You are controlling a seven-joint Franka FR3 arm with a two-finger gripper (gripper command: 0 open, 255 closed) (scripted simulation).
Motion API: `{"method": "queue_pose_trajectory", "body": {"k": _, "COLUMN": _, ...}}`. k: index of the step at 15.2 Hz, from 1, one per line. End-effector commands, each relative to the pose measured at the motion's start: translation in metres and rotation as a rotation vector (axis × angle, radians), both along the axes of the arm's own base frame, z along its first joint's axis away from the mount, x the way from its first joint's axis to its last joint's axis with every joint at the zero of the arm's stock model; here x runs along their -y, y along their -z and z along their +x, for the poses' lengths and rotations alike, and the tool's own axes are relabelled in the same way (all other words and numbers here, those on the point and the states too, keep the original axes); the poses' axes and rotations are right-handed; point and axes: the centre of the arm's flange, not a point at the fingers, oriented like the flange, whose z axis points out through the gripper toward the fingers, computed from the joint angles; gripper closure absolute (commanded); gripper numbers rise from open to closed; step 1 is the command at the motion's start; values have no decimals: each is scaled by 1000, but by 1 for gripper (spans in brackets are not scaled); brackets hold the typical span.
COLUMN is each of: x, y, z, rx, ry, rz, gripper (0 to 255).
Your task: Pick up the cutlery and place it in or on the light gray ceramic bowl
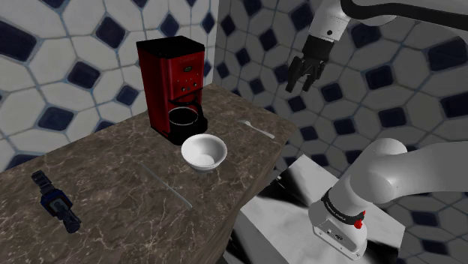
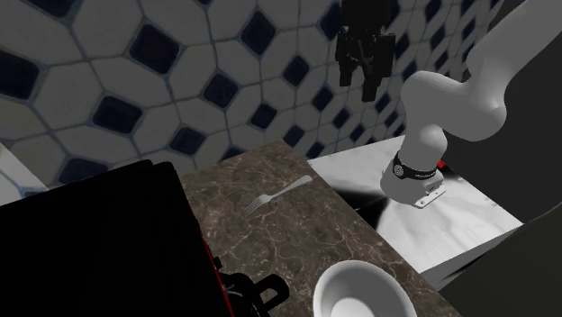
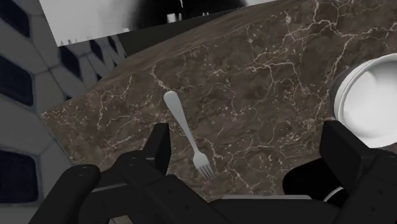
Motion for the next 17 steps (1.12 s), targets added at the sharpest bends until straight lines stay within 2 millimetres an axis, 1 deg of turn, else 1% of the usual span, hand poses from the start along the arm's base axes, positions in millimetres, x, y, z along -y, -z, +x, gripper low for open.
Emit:
{"method": "queue_pose_trajectory", "body": {"k": 1, "x": 0, "y": 0, "z": 0, "rx": 0, "ry": 0, "rz": 0, "gripper": 0}}
{"method": "queue_pose_trajectory", "body": {"k": 9, "x": 29, "y": 89, "z": 58, "rx": -26, "ry": -107, "rz": 23, "gripper": 0}}
{"method": "queue_pose_trajectory", "body": {"k": 17, "x": 50, "y": 180, "z": 117, "rx": -52, "ry": -214, "rz": 46, "gripper": 0}}
